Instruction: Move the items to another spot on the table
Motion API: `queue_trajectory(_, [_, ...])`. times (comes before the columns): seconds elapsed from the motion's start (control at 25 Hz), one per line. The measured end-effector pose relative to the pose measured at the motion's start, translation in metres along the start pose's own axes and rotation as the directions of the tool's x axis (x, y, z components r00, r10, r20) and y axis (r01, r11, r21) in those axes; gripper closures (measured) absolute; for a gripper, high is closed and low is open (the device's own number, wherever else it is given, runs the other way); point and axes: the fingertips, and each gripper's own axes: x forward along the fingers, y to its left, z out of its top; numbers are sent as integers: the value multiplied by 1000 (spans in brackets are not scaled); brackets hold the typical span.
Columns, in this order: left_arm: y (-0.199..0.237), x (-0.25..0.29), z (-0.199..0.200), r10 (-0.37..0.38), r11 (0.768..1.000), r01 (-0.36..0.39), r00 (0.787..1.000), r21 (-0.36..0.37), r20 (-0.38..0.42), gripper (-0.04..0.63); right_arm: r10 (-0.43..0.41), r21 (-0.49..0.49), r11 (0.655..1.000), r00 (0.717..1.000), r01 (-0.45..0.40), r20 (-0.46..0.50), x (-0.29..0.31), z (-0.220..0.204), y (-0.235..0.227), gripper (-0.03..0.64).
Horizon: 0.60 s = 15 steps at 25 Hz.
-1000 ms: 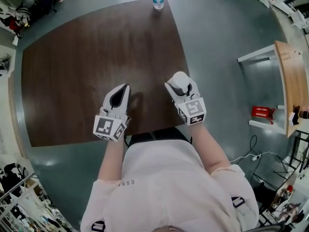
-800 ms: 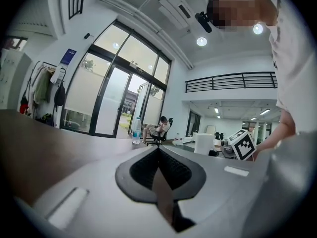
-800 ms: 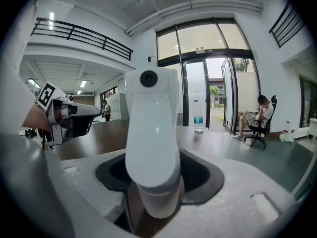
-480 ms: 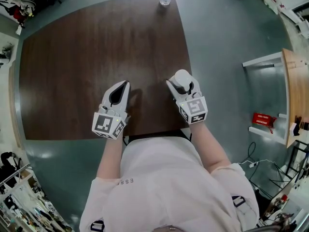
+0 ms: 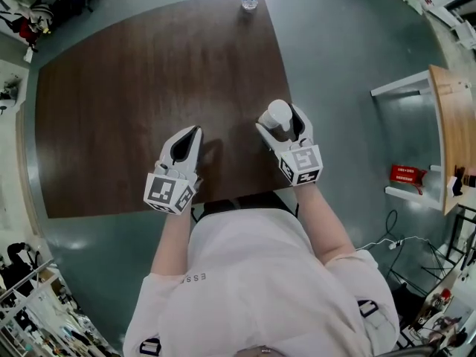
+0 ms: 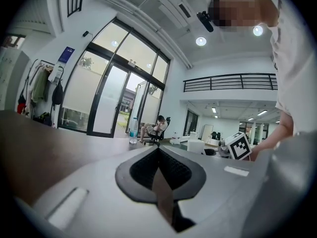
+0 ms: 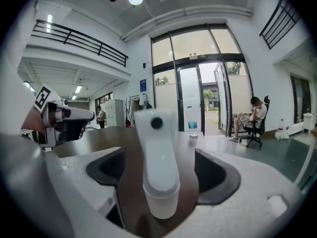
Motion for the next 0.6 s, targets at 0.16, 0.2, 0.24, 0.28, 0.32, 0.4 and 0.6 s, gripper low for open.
queue_trajectory(0.16, [-2,-16,20,-26,1000,26,1000,-1,8,578,-75,-58,995,995,79,68,-27,31,11,210])
queue_trajectory(0.2, [-4,-18,25,-41,999,41,999,4,11,580,-117,-53,991,990,121,72,-35,35,9,213])
queue_trajectory(0.24, [-6,-22,29,-56,998,56,998,10,14,578,-166,-43,985,984,169,71,-45,37,6,252])
queue_trajectory(0.28, [-8,-25,33,-71,997,71,997,16,17,578,-215,-31,976,974,218,67,-56,38,4,370])
queue_trajectory(0.32, [-9,-30,37,-85,996,84,996,20,18,578,-257,-17,966,964,259,67,-68,38,5,524])
queue_trajectory(0.4, [-11,-43,42,-110,994,110,994,21,16,578,-303,-5,952,949,305,87,-86,42,14,627])
queue_trajectory(0.6, [-11,-76,33,-168,986,168,986,10,-8,578,-330,11,943,934,332,139,-113,55,57,627])
